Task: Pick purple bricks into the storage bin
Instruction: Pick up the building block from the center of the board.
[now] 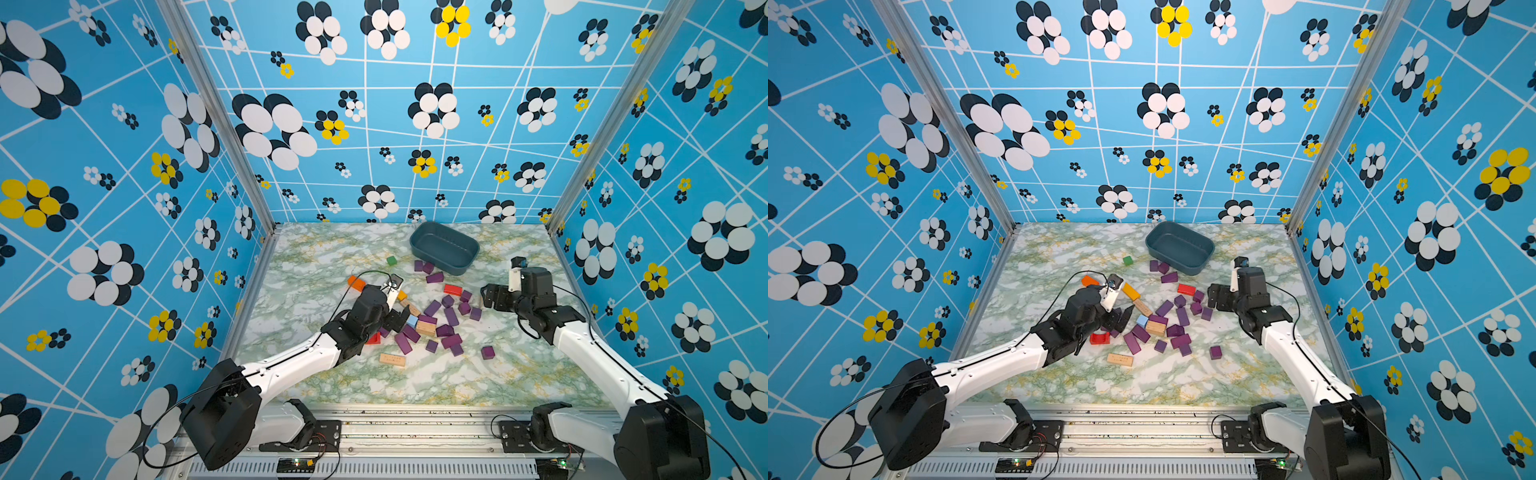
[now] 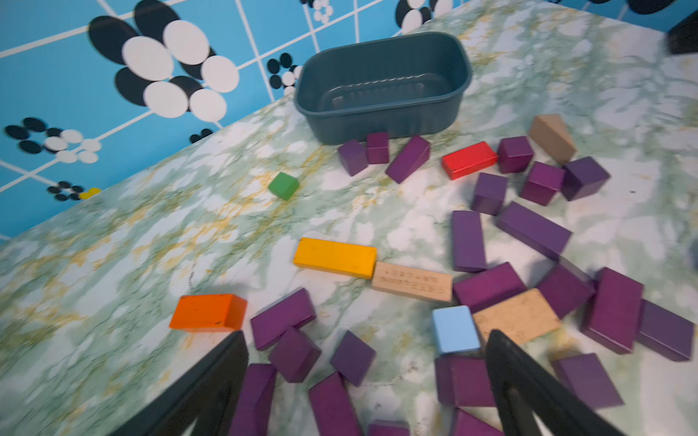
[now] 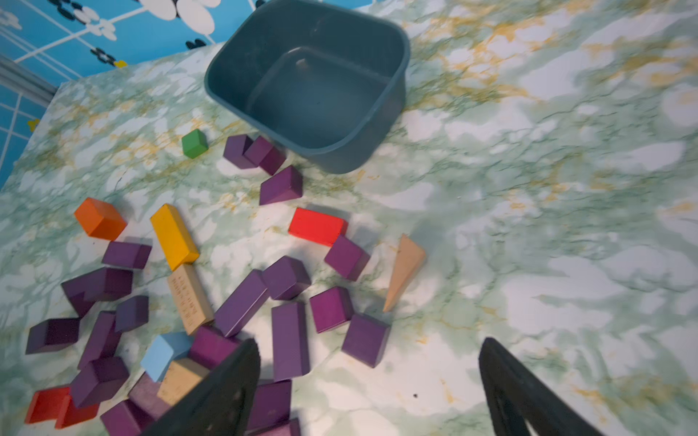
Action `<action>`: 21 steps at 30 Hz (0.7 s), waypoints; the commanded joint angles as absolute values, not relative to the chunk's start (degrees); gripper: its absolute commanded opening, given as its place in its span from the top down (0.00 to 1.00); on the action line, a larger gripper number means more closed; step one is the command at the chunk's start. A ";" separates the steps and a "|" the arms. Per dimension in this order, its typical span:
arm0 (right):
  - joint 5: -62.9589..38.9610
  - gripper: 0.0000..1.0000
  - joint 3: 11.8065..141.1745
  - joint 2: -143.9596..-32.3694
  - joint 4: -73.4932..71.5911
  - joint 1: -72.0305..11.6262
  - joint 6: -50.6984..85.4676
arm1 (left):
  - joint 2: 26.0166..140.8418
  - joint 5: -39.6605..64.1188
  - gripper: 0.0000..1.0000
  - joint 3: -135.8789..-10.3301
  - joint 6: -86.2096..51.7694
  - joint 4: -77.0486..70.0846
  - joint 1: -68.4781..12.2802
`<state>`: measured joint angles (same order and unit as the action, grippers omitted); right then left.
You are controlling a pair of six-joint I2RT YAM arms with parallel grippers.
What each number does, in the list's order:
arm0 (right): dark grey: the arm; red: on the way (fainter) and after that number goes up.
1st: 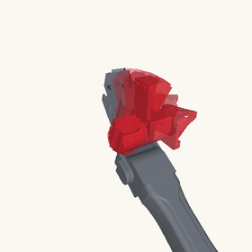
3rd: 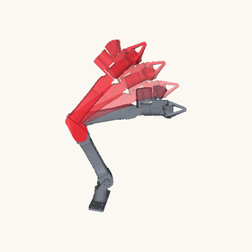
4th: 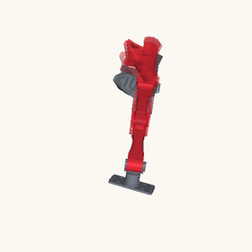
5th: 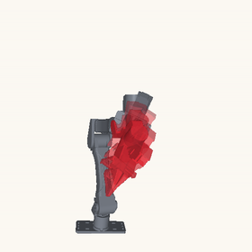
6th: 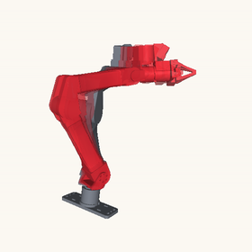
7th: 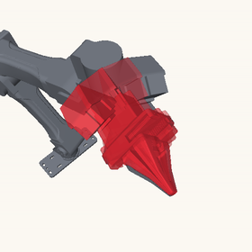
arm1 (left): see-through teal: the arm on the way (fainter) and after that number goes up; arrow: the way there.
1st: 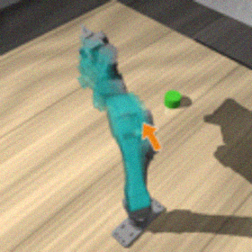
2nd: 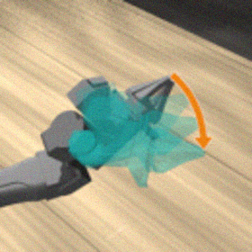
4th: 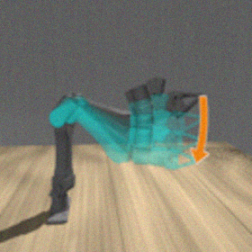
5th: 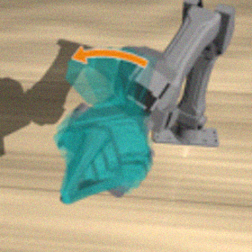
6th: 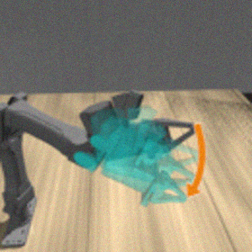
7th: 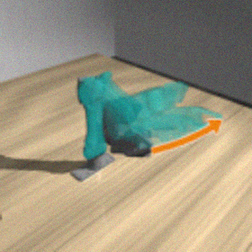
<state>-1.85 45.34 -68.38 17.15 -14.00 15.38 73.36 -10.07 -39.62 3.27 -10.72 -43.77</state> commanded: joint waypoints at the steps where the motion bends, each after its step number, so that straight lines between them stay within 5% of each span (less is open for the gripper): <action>1: 1.45 0.09 48.92 -69.95 33.87 -18.85 18.22 | 72.16 -4.36 0.01 -38.06 1.29 -12.54 -45.75; 21: 3.08 0.30 36.50 -63.66 37.51 -26.28 34.62 | 71.67 -1.94 0.01 -27.25 -4.12 -30.93 -46.17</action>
